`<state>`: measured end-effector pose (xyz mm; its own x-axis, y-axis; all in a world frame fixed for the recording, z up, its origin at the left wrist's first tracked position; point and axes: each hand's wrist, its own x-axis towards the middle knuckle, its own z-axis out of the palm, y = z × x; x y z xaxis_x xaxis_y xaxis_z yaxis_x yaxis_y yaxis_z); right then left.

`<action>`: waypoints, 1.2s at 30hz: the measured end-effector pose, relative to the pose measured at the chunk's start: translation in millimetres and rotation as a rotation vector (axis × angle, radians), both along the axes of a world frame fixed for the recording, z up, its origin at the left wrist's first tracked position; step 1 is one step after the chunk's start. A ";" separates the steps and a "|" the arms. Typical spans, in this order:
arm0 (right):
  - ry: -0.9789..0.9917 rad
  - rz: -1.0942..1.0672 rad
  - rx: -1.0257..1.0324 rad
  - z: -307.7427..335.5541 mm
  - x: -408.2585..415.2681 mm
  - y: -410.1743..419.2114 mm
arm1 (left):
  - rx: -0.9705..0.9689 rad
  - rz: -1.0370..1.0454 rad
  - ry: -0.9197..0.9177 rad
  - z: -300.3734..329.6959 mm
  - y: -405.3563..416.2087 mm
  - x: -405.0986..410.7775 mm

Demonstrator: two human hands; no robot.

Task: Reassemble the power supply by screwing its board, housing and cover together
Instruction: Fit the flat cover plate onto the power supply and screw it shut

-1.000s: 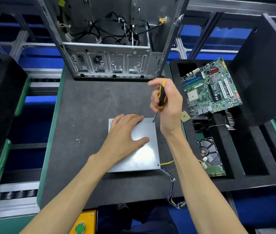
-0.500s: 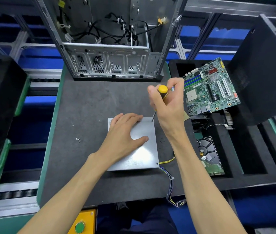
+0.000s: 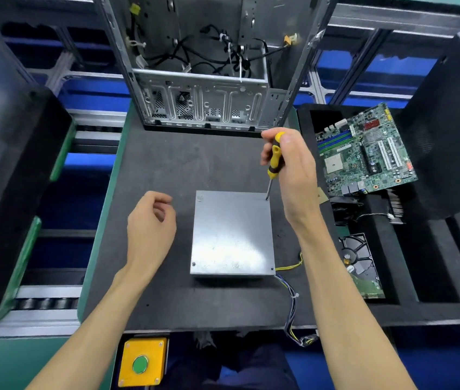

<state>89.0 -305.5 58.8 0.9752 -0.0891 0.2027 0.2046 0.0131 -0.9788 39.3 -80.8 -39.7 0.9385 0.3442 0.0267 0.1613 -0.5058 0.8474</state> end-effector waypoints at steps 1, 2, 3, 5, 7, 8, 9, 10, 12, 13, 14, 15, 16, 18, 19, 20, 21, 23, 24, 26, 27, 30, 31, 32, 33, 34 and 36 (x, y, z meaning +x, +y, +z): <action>-0.023 0.007 -0.005 1.0 -0.2 0.2 | 0.020 0.046 0.035 -5.7 8.7 -2.7; -0.033 0.015 0.000 0.5 0.4 0.8 | 0.057 0.082 0.075 -11.3 17.0 -5.7; -0.040 -0.002 -0.004 0.7 0.7 1.5 | 0.103 0.102 0.117 -16.7 24.3 -8.7; -0.036 -0.003 0.006 1.1 1.2 3.1 | 0.196 0.095 0.188 -25.6 33.3 -13.5; -0.012 0.009 0.012 1.0 1.0 3.2 | 0.254 0.090 0.218 -30.9 36.1 -15.2; 0.014 0.021 0.009 0.2 0.7 2.4 | 0.278 0.089 0.216 -32.2 36.2 -14.9; 0.019 0.016 -0.003 -0.6 0.1 1.6 | 0.301 0.086 0.213 -33.2 35.8 -14.1; 0.013 0.015 -0.011 -0.6 -1.1 1.4 | 0.321 0.083 0.214 -33.7 35.5 -13.6; -0.028 0.016 -0.016 -0.2 -3.9 2.7 | 0.348 0.079 0.221 -34.2 36.0 -12.8; -0.041 0.019 -0.006 0.2 -5.2 3.0 | 0.358 0.075 0.225 -34.1 36.6 -12.7; -0.044 0.025 0.002 0.2 -5.4 3.1 | 0.365 0.070 0.229 -33.8 37.2 -12.3; -0.045 0.013 0.002 0.2 -5.4 3.7 | 0.368 0.065 0.235 -33.4 37.9 -11.6; -0.042 0.015 0.011 0.5 -5.2 4.0 | 0.369 0.059 0.241 -32.8 38.9 -11.1; -0.045 0.023 0.012 0.2 -4.2 2.0 | 0.364 0.051 0.247 -31.4 40.3 -10.0; -0.040 0.028 0.008 -0.7 -3.8 0.4 | 0.355 0.055 0.240 -30.9 40.9 -10.0; -0.015 0.032 0.014 -0.7 -3.3 -1.0 | 0.348 0.064 0.227 -30.4 41.5 -10.3; 0.006 0.031 0.026 -1.3 -2.8 -2.7 | 0.347 0.076 0.214 -30.2 41.8 -10.7; 0.020 0.004 0.028 0.2 -3.7 -2.7 | 0.357 0.088 0.201 -30.5 42.4 -10.3; 0.002 -0.009 0.032 0.4 -4.2 -3.1 | 0.359 0.086 0.201 -30.8 42.7 -9.6; -0.040 -0.022 0.040 0.6 -5.2 -2.4 | 0.360 0.083 0.212 -30.6 44.2 -7.9; -0.047 -0.023 0.032 0.6 -5.6 -1.9 | 0.355 0.087 0.217 -30.3 45.0 -6.6; -0.032 0.015 0.026 -1.9 -7.1 -2.5 | 0.349 0.094 0.227 -31.4 46.4 -3.5; -0.018 0.023 0.024 -3.3 -6.9 -2.8 | 0.350 0.097 0.231 -31.9 46.6 -2.6; 0.003 0.034 0.025 -3.6 -7.0 -3.7 | 0.350 0.102 0.236 -32.5 46.9 -1.5; 0.018 0.039 0.025 -2.8 -7.7 -3.8 | 0.350 0.105 0.240 -32.9 47.2 -0.4; 0.028 0.034 0.027 -1.4 -8.4 -3.2 | 0.349 0.105 0.242 -33.1 47.6 0.8; 0.013 0.020 0.037 -0.9 -8.9 -4.9 | 0.355 0.091 0.239 -32.6 48.5 2.9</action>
